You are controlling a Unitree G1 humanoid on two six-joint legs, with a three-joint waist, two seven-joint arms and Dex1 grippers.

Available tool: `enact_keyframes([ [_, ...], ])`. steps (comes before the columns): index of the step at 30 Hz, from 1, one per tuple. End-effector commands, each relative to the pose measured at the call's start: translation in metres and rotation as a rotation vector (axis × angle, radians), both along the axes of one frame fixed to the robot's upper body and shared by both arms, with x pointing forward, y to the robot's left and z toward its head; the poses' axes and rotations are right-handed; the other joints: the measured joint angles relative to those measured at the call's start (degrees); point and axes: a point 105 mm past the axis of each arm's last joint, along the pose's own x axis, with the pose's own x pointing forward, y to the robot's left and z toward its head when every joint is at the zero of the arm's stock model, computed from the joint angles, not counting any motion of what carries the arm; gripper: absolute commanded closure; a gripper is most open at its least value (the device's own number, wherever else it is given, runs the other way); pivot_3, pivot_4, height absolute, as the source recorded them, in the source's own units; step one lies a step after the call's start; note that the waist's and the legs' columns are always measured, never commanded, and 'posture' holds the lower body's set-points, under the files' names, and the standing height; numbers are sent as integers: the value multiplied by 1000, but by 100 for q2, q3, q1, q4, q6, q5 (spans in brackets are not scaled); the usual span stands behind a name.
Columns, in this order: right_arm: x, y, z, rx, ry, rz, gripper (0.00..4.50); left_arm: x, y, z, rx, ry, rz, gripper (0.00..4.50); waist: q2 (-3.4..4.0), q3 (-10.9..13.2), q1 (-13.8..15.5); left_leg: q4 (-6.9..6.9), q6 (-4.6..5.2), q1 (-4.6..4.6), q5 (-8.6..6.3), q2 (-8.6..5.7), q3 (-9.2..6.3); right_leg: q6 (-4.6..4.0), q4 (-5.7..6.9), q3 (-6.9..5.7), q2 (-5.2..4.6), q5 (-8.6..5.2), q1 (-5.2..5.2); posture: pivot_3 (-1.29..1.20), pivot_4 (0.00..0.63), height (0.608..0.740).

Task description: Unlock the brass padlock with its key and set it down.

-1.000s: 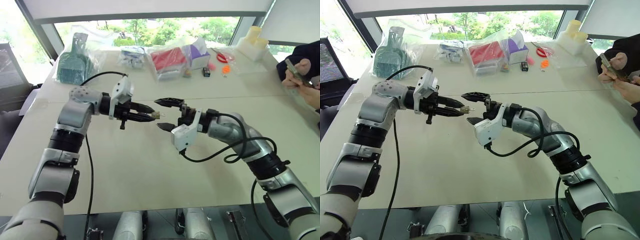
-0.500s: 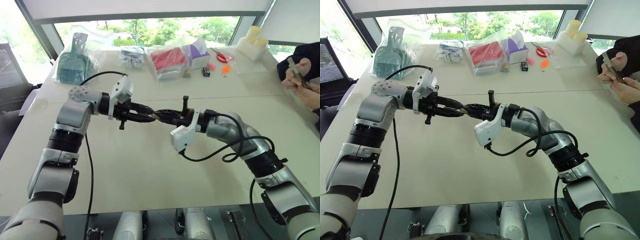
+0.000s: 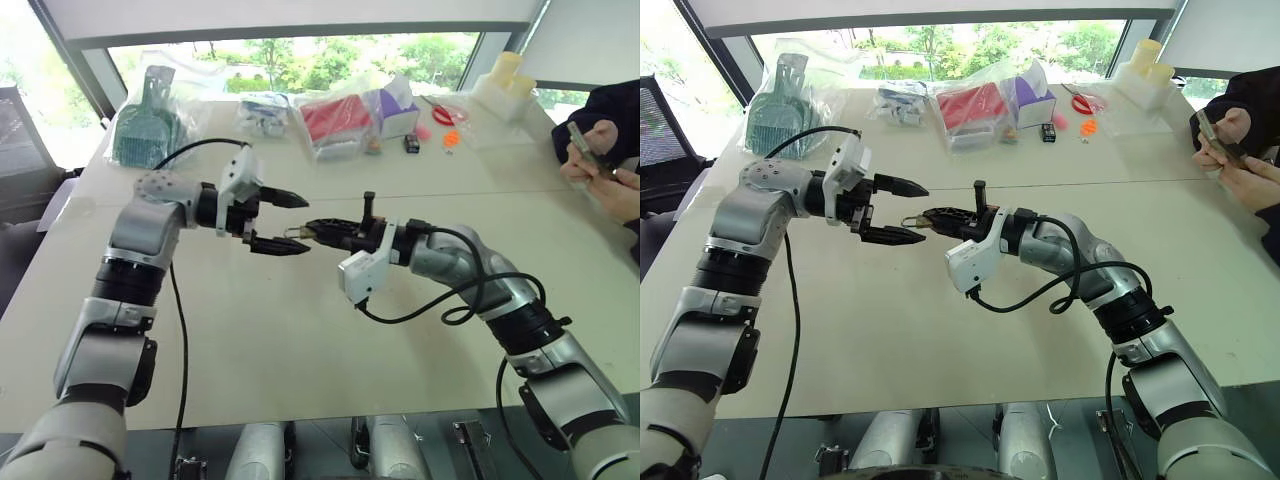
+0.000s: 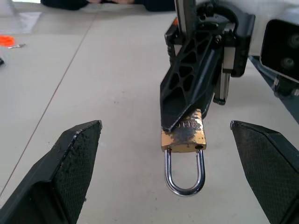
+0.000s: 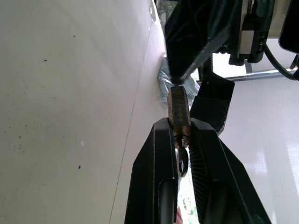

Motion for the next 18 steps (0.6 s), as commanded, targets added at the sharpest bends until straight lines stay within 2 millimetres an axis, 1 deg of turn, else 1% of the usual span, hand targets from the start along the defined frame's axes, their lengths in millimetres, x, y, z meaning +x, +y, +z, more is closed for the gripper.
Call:
enact_keyframes([
  [1,0,-1,14,35,-38,1,4500,-4,8,31,-53,-86,8,862,0,0,-4,0,0,0,0,0,0,0,0,0,0,0,0,0,150,740],
  [4,0,1,14,41,-32,3,4500,-7,11,32,-56,-80,18,2142,0,0,4,0,-8,0,5,3,-1,0,0,0,0,0,0,0,150,740],
  [6,0,2,15,44,-31,5,4500,-9,12,30,-56,-72,22,3129,0,0,9,0,-8,0,5,2,0,0,0,0,0,0,1,0,150,740],
  [9,0,3,15,45,-31,7,4500,-14,11,26,-46,-51,5,4474,0,0,6,0,-8,0,5,4,0,0,0,1,0,0,1,0,150,740],
  [11,0,3,15,45,-30,7,4500,-18,10,22,-33,-32,-7,4474,0,0,-2,0,-11,0,6,3,0,0,0,1,0,0,0,0,150,740],
  [15,1,3,15,43,-31,9,4500,-21,15,4,58,-13,-3,4474,0,0,-17,0,-13,2,7,3,0,0,2,1,0,0,0,0,150,740],
  [18,1,3,15,42,-33,8,4500,-19,19,0,76,-11,14,4474,0,0,3,-1,-11,4,6,4,0,-1,4,1,0,0,0,0,150,740],
])
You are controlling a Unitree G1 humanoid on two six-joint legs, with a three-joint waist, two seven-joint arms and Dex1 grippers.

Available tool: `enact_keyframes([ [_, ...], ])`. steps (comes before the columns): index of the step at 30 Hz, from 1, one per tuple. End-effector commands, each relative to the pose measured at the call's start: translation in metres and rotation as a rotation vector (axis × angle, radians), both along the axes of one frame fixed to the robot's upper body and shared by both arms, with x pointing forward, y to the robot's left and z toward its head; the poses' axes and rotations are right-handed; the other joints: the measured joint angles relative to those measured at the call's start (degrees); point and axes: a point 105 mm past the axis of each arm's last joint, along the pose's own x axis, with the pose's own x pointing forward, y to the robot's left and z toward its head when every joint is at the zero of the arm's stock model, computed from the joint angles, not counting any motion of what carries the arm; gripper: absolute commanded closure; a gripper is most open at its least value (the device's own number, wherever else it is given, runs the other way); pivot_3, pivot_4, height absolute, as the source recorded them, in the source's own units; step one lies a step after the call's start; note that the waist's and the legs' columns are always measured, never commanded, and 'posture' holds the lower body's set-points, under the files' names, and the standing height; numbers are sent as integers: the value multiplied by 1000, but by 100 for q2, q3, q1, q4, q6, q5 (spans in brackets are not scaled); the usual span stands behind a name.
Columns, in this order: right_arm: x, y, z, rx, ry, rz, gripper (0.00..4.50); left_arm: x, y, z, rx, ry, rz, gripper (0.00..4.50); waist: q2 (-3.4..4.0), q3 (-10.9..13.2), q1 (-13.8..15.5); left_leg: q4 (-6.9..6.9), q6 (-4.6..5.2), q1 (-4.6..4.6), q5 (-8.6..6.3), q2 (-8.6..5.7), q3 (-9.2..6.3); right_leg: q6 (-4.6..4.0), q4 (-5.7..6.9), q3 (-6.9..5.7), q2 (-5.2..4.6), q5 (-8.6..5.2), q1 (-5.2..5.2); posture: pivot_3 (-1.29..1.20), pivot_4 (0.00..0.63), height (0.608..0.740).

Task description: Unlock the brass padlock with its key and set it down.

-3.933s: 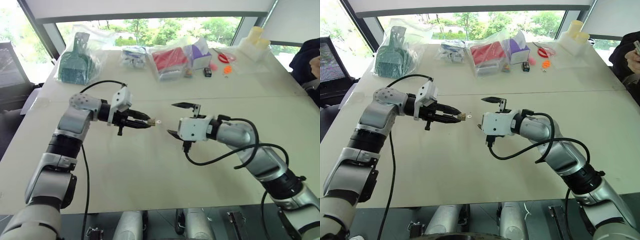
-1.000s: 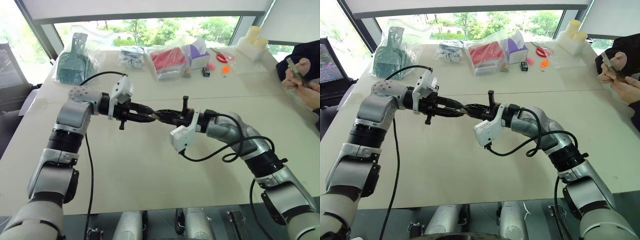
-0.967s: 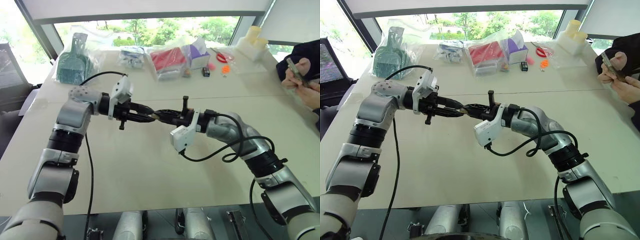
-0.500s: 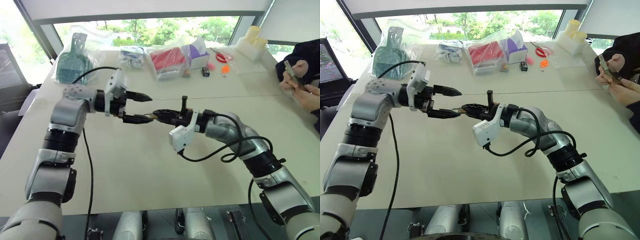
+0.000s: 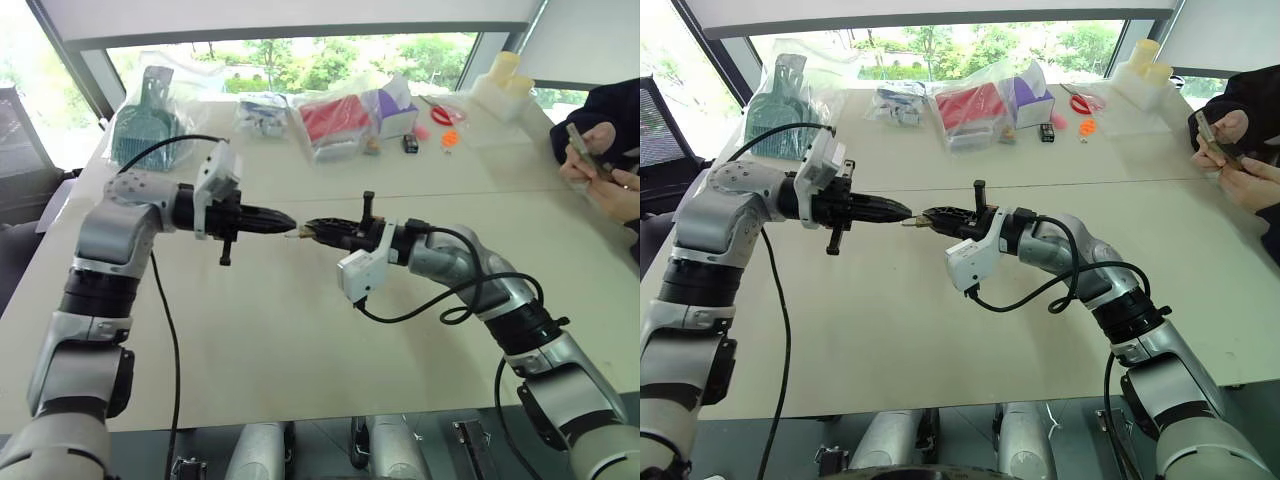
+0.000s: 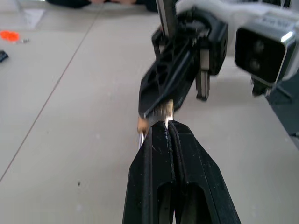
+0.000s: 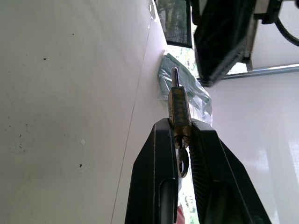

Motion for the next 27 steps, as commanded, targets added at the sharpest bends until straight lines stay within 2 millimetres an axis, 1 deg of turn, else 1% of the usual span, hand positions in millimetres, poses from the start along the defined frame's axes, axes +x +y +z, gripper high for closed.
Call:
enact_keyframes([
  [1,-1,2,16,34,-45,17,4500,0,3,5,27,-47,2,4474,0,0,16,0,1,0,0,0,0,0,0,0,0,0,0,0,150,740],
  [11,-3,6,19,40,-49,26,4500,14,-1,-10,40,-59,48,4474,0,0,15,0,3,0,-1,-4,3,0,1,2,0,0,1,0,150,740],
  [17,-4,6,19,41,-50,28,4500,19,-4,-14,24,-66,69,4474,0,0,7,0,3,0,-2,-4,4,0,0,2,0,0,0,0,150,740],
  [21,-4,6,18,41,-45,27,4500,23,1,-12,5,-78,102,4474,0,0,11,0,4,1,-2,-3,4,0,1,2,0,0,0,0,150,740],
  [25,-1,2,9,28,-14,7,4500,18,8,-16,23,-64,107,4474,0,0,4,0,8,1,-5,-3,4,0,1,2,0,0,0,0,150,740],
  [27,5,-3,-1,16,10,-17,4500,13,16,-18,35,-46,114,4474,0,0,-10,0,8,1,-4,-1,4,0,1,2,0,0,0,0,150,740],
])
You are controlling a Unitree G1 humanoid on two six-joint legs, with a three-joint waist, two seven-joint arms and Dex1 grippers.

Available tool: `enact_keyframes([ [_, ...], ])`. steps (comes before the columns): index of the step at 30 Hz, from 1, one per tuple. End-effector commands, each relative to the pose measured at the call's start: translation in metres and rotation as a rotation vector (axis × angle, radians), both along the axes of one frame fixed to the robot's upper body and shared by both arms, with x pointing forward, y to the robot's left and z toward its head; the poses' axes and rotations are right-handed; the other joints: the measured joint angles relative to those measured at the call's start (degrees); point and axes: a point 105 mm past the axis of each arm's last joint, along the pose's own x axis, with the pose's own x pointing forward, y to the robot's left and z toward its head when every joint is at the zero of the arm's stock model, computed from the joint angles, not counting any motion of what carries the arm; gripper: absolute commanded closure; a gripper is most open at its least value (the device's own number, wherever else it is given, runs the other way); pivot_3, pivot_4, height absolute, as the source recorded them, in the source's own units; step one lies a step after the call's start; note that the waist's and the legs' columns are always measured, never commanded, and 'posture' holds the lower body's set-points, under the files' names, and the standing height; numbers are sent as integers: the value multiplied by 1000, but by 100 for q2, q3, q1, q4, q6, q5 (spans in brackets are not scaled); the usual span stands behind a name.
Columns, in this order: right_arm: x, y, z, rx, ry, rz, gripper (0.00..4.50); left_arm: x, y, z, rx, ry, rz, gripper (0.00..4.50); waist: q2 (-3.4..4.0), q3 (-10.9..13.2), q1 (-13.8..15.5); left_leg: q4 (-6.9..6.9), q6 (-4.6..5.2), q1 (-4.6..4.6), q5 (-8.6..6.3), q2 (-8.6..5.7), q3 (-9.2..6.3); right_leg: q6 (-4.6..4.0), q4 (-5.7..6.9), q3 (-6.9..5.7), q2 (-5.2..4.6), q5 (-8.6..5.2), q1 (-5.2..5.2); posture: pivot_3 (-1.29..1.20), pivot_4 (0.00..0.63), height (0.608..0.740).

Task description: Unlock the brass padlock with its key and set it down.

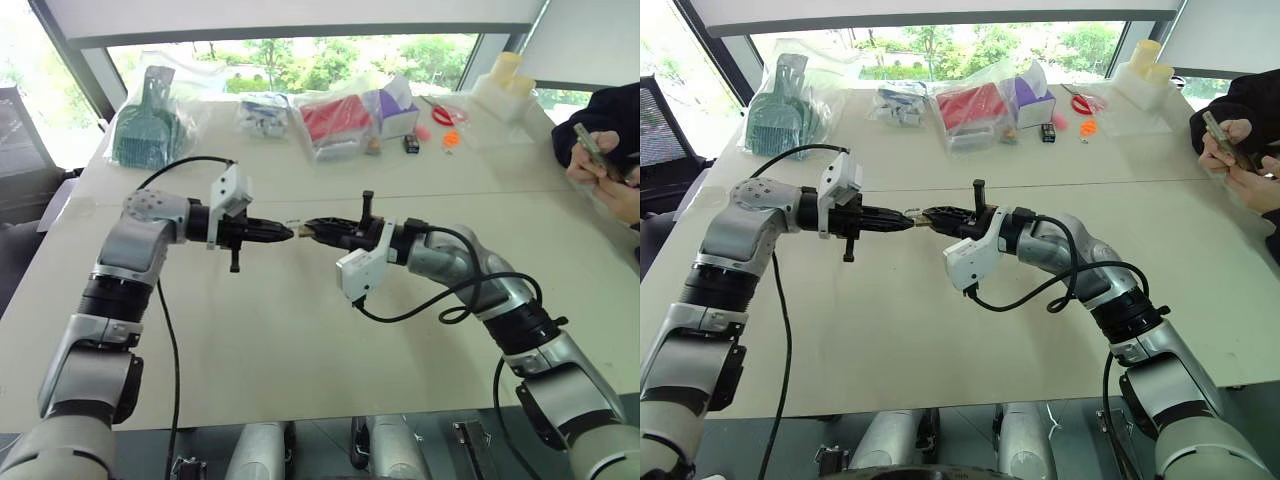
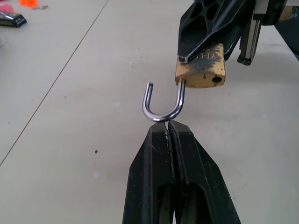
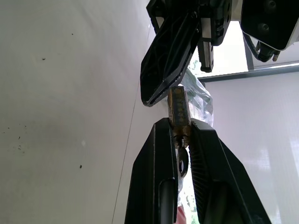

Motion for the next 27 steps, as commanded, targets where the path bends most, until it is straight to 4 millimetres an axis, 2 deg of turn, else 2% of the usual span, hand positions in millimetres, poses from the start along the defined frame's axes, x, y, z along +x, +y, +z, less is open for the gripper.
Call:
enact_keyframes([
  [1,6,-7,-6,9,11,-24,4500,-8,14,9,-6,-21,14,4474,0,0,-25,0,0,1,0,0,0,0,1,0,0,0,0,0,150,740],
  [5,21,-16,-31,-27,50,-79,4500,-11,21,6,-6,-13,54,4474,0,0,-57,-1,0,1,0,3,-2,0,1,0,0,0,0,0,150,740],
  [10,42,-24,-60,-112,71,-144,4500,-16,18,4,-24,-15,76,4474,0,0,-94,-1,-5,2,3,3,-1,0,2,3,-1,0,0,0,150,740],
  [16,47,-21,-78,-168,107,-134,4500,-24,15,-2,-30,-16,94,4474,0,0,-122,-9,-20,7,11,7,1,-1,4,6,0,0,-2,0,150,740],
  [21,41,-24,-78,-181,120,-106,2148,-28,15,-4,-41,9,106,4500,0,0,-94,-8,-23,10,13,9,2,-1,5,9,-1,0,2,0,150,740],
  [25,32,-38,-74,-217,157,-116,51,-31,14,-5,-33,22,94,4500,1,0,-73,-7,-17,12,10,9,0,-1,3,8,-1,0,4,0,150,740],
  [27,27,-49,-66,-207,212,-145,14,-32,15,-5,-31,29,93,4500,1,0,-65,-7,-15,12,8,9,-2,-1,1,8,-1,0,7,0,150,740],
])
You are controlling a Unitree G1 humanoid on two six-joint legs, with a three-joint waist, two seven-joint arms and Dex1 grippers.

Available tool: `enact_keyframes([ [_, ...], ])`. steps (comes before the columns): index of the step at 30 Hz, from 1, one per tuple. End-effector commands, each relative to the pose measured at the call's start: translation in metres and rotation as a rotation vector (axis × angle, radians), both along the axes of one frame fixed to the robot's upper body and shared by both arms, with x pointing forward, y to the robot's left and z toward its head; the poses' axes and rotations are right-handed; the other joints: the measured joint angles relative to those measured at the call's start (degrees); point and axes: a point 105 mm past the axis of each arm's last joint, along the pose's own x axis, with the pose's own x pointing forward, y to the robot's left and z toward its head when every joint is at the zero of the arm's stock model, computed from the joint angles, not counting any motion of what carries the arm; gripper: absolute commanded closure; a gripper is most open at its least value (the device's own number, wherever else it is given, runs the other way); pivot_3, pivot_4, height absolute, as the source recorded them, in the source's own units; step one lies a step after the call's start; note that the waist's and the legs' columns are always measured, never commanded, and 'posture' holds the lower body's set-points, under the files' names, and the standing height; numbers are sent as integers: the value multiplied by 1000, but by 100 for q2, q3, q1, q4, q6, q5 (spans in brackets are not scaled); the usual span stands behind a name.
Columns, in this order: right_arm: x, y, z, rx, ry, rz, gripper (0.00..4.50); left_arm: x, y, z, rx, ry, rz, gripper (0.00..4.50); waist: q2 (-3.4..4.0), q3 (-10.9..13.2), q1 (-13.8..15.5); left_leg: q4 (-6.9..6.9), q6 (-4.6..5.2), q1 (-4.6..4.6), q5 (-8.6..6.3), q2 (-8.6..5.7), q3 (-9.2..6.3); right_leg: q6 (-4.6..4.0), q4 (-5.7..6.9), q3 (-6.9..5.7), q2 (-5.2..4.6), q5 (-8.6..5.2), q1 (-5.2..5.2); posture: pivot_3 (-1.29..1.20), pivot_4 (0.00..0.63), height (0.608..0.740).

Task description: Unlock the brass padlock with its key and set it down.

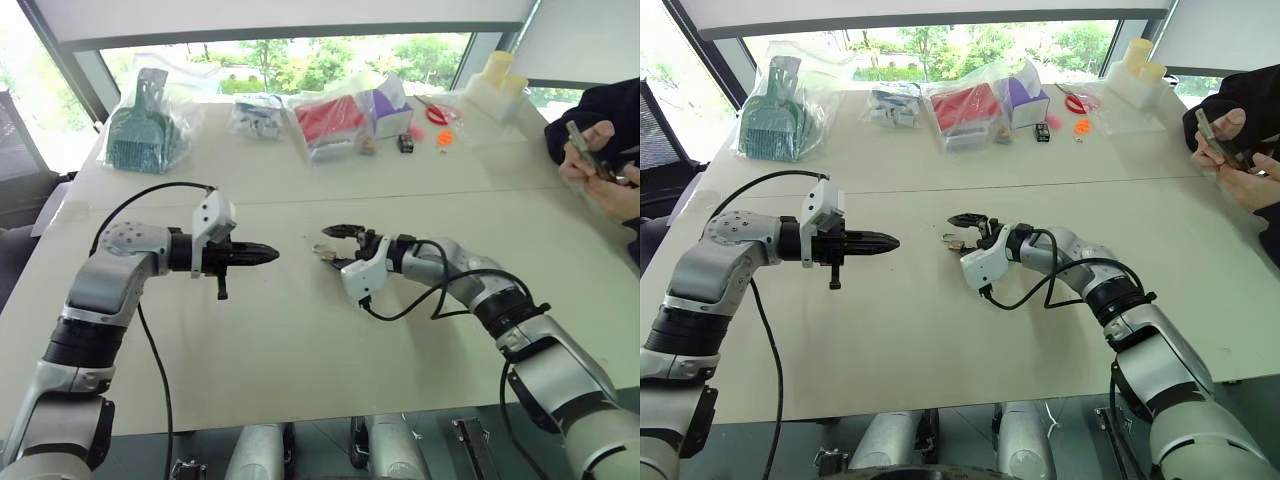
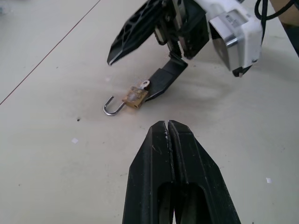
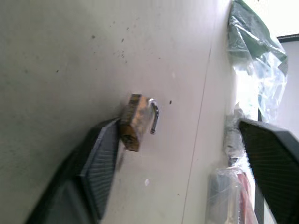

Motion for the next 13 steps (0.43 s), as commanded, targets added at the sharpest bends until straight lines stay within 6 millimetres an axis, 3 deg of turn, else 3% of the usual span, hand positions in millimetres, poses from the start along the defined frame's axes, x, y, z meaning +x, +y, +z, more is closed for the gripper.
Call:
enact_keyframes([
  [1,-11,-20,5,-3,121,-57,14,-4,2,10,0,-31,-13,4500,0,0,19,0,2,0,-1,-1,0,0,-1,0,-1,0,1,0,150,740],
  [6,-24,-41,26,191,429,-190,14,0,6,9,18,-38,-4,4500,0,0,14,3,21,3,-12,1,-2,0,-1,-2,-1,1,6,0,150,740],
  [9,-33,-46,42,387,699,-265,14,1,8,10,22,-45,-2,4500,1,1,9,3,22,4,-13,3,-5,-1,1,-5,-1,1,7,0,150,740],
  [13,-49,-49,52,480,948,-323,14,1,8,11,20,-40,-7,4500,1,1,9,3,24,5,-14,7,-6,-3,2,-8,0,1,6,0,150,740],
])
